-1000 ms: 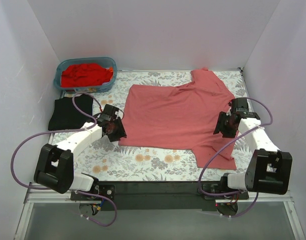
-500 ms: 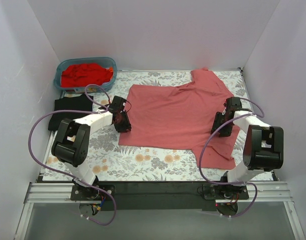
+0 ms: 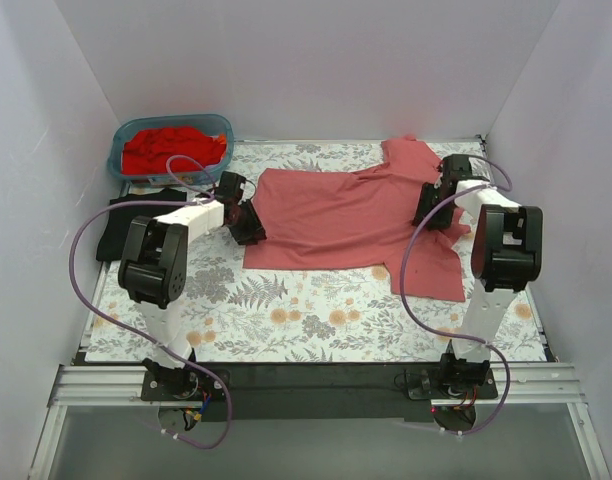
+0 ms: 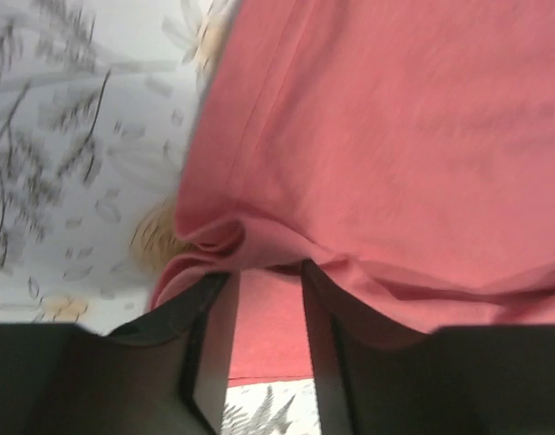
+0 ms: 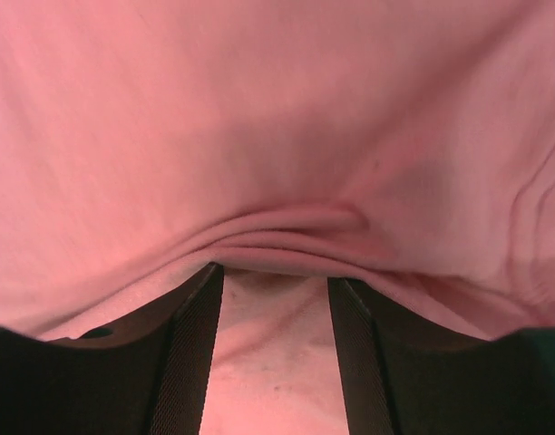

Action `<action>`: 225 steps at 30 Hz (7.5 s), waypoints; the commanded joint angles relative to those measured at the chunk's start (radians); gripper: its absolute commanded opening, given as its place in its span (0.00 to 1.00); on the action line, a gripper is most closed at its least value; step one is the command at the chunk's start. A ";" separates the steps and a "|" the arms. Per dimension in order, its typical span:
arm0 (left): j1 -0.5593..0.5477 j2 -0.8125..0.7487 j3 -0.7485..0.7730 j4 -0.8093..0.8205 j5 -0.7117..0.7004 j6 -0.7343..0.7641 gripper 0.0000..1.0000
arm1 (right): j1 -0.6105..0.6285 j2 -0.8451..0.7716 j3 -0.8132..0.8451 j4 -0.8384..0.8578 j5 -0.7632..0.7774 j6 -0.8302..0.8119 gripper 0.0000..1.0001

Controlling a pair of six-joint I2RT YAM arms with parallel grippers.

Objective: Fold and stack the t-shirts
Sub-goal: Flatten the tshirt out, then fold the tshirt

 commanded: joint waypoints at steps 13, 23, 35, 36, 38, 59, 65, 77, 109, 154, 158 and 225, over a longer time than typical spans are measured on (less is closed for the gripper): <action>-0.024 -0.325 -0.149 -0.124 -0.216 0.063 0.64 | 0.018 -0.425 -0.192 -0.172 0.130 -0.043 0.70; -0.042 -0.298 -0.178 -0.126 -0.271 0.068 0.46 | 0.019 -0.631 -0.361 -0.215 0.098 -0.069 0.73; -0.094 -0.143 -0.124 -0.129 -0.344 0.059 0.46 | 0.018 -0.691 -0.416 -0.223 0.092 -0.084 0.73; -0.096 -0.137 -0.126 -0.132 -0.350 0.059 0.44 | 0.018 -0.694 -0.417 -0.221 0.095 -0.084 0.73; -0.102 -0.126 -0.127 -0.141 -0.353 0.057 0.37 | 0.018 -0.697 -0.431 -0.223 0.115 -0.075 0.72; -0.117 -0.301 -0.330 0.026 -0.328 0.128 0.00 | -0.165 -0.605 -0.502 -0.249 0.112 -0.011 0.63; -0.119 -0.324 -0.325 0.031 -0.351 0.141 0.00 | -0.199 -0.551 -0.528 -0.191 0.112 -0.032 0.57; -0.116 -0.333 -0.327 0.032 -0.325 0.141 0.00 | -0.197 -0.516 -0.614 -0.134 0.179 0.006 0.46; -0.116 -0.328 -0.330 0.032 -0.321 0.146 0.00 | -0.196 -0.481 -0.519 -0.146 0.199 0.052 0.50; -0.076 -0.598 0.732 -0.414 -0.535 0.230 0.00 | -0.202 -0.775 0.674 -0.464 0.443 -0.107 0.01; -0.079 -0.788 0.667 -0.322 -0.518 0.229 0.00 | -0.142 -0.882 0.752 -0.436 0.537 -0.149 0.01; 0.131 0.235 0.664 0.014 -0.339 0.433 0.00 | 0.042 -0.221 0.147 0.001 0.146 -0.219 0.01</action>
